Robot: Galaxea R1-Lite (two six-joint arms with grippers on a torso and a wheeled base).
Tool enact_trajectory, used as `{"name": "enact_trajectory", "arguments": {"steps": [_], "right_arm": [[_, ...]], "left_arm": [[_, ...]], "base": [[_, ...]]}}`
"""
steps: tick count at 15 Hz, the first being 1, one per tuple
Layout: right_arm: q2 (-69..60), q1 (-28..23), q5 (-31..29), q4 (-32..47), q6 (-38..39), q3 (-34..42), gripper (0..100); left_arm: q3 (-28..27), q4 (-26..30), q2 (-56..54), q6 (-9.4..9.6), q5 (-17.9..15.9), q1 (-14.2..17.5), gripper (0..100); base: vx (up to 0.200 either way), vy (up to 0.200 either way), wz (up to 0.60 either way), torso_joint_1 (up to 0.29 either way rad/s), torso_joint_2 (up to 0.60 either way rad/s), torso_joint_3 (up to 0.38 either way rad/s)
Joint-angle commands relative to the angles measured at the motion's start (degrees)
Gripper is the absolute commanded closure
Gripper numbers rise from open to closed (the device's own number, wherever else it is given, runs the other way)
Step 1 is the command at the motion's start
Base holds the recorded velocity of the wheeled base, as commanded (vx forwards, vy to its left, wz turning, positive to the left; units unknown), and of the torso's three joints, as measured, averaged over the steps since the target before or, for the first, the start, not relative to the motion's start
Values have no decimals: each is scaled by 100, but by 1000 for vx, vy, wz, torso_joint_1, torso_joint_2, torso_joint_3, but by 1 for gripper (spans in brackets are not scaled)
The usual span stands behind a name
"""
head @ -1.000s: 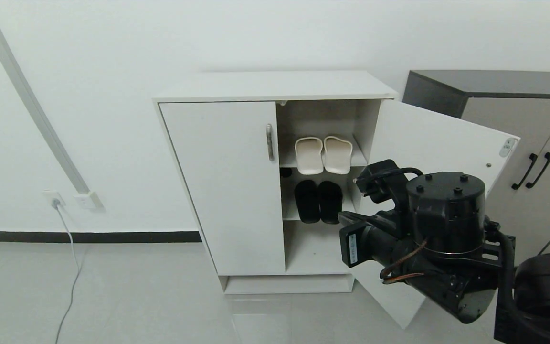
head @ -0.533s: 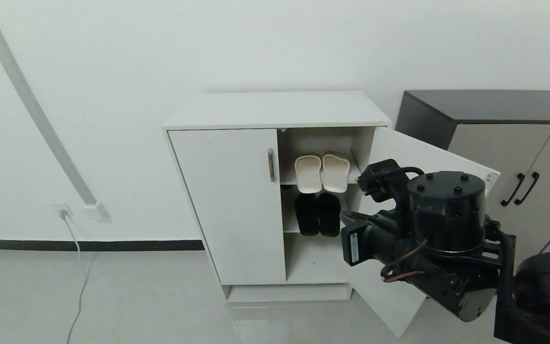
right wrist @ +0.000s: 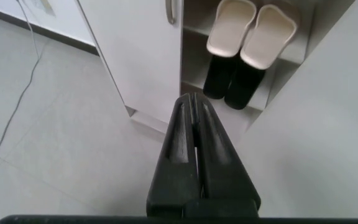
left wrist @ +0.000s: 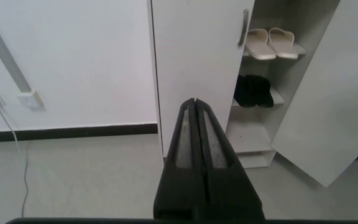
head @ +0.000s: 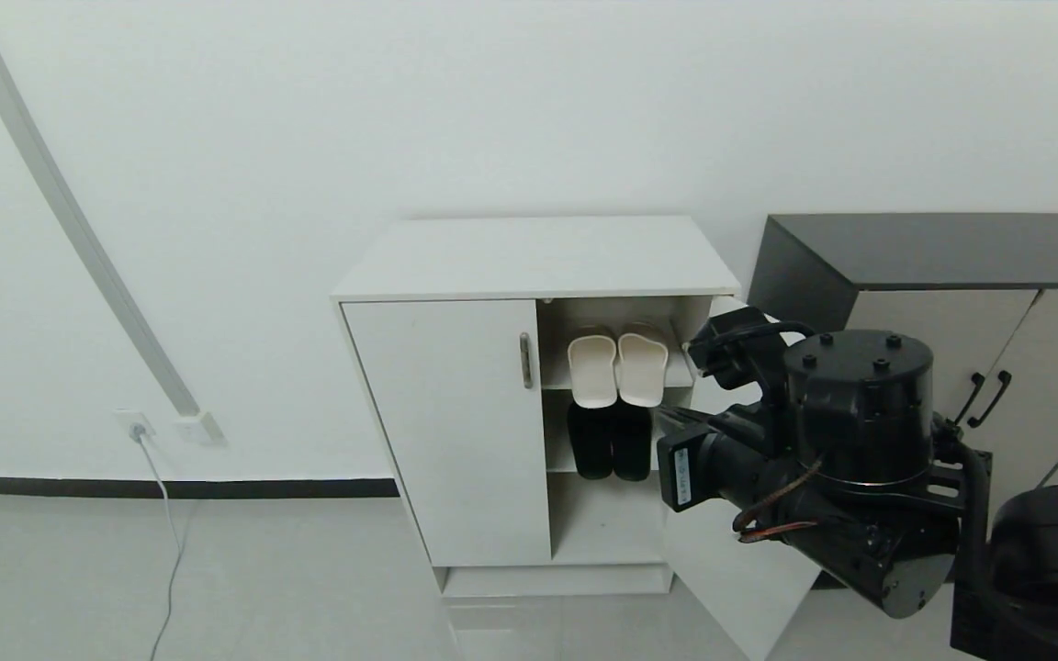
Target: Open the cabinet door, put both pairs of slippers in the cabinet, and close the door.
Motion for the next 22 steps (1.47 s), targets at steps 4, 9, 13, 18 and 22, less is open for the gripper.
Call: {"name": "enact_trajectory", "arguments": {"steps": [4,9,13,18,22], "right_arm": [[3,6,-7,0,-7,3,100],[3,-3,-7,0,-7,12,100],[12,-82,-7,-9,-42,21,100],[12,-117,19,-9,-42,30,100],[12,-117,19,-9,-113,74,100]], "left_arm": [[0,0,5,2,0,1,100],[0,0,5,2,0,1,100],[0,0,5,2,0,1,100],[0,0,5,2,0,1,100],[0,0,5,2,0,1,100]], "base": [[0,0,0,240,-565,-322],[0,0,0,258,-576,-323],[0,0,0,187,-395,-222],[0,0,0,113,-247,-129],[0,0,0,0,0,0]]}}
